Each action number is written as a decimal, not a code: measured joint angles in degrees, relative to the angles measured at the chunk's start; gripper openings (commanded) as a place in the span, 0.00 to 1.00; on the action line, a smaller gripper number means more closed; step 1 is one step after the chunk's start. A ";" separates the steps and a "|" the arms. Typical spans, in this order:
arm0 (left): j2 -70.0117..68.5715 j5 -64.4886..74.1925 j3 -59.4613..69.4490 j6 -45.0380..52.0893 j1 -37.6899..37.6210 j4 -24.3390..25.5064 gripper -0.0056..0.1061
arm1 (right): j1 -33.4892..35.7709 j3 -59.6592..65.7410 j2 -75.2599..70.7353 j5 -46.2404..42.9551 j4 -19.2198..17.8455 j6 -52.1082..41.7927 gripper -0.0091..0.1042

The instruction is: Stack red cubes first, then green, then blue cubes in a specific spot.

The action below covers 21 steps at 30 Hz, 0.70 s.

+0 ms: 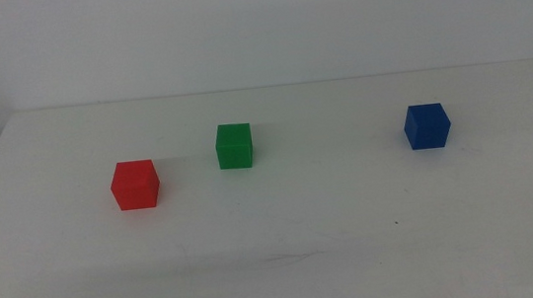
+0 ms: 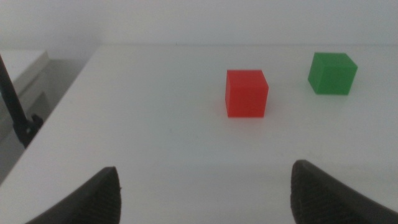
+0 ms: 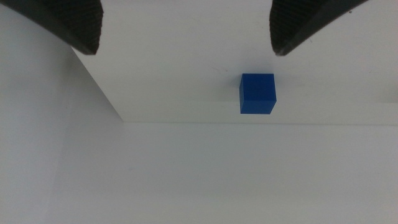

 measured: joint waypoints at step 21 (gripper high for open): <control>36.70 19.11 -34.98 0.52 0.00 -0.13 0.89 | 0.00 0.00 0.00 0.00 0.00 0.00 0.89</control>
